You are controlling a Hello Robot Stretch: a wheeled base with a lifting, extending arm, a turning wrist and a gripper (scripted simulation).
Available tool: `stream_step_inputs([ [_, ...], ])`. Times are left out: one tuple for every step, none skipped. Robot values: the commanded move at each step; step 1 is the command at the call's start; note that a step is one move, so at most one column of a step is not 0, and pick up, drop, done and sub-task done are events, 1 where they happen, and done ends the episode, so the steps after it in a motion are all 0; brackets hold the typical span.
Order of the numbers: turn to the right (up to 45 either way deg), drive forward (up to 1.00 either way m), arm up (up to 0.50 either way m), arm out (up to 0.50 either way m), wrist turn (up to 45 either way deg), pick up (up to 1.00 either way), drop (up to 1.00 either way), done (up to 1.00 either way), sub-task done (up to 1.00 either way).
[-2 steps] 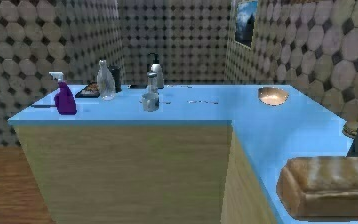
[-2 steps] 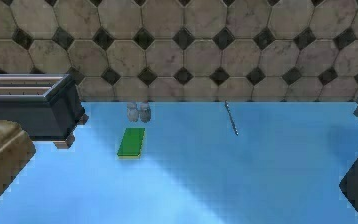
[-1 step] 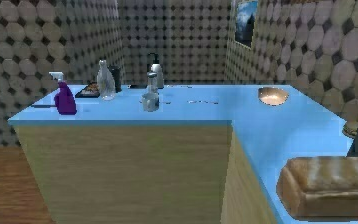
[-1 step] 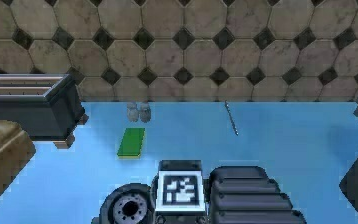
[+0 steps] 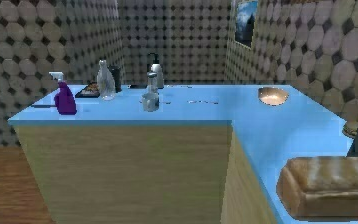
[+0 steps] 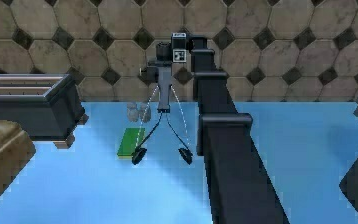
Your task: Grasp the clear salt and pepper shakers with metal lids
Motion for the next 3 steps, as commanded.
stream_step_inputs([
  [0.0,0.0,0.0,0.0,45.0,0.0,0.0,0.0,0.0],
  [0.0,0.0,0.0,0.0,45.0,0.0,0.0,0.0,0.0],
  [0.0,0.0,0.0,0.0,45.0,0.0,0.0,0.0,0.0],
])
